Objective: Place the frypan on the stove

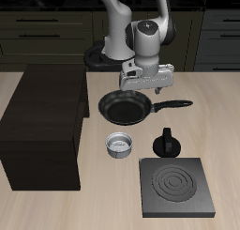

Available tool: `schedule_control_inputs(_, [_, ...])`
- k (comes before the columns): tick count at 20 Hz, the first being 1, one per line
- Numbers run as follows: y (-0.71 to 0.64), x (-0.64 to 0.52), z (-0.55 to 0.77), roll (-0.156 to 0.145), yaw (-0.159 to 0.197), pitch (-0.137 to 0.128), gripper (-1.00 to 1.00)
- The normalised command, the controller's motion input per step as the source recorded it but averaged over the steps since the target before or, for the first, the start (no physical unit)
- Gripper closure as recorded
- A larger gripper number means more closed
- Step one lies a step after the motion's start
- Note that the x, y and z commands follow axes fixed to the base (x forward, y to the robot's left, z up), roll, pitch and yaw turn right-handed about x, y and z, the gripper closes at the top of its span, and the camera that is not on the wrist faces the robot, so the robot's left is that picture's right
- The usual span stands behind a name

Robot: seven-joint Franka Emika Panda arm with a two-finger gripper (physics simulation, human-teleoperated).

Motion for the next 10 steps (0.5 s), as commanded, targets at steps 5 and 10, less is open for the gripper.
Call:
schedule_control_inputs(5, [0.07, -0.05, -0.19, 0.001, 0.004, 0.034, -1.00])
schedule_control_inputs(10, [0.03, 0.05, -0.13, 0.031, -0.018, 0.042, -1.00])
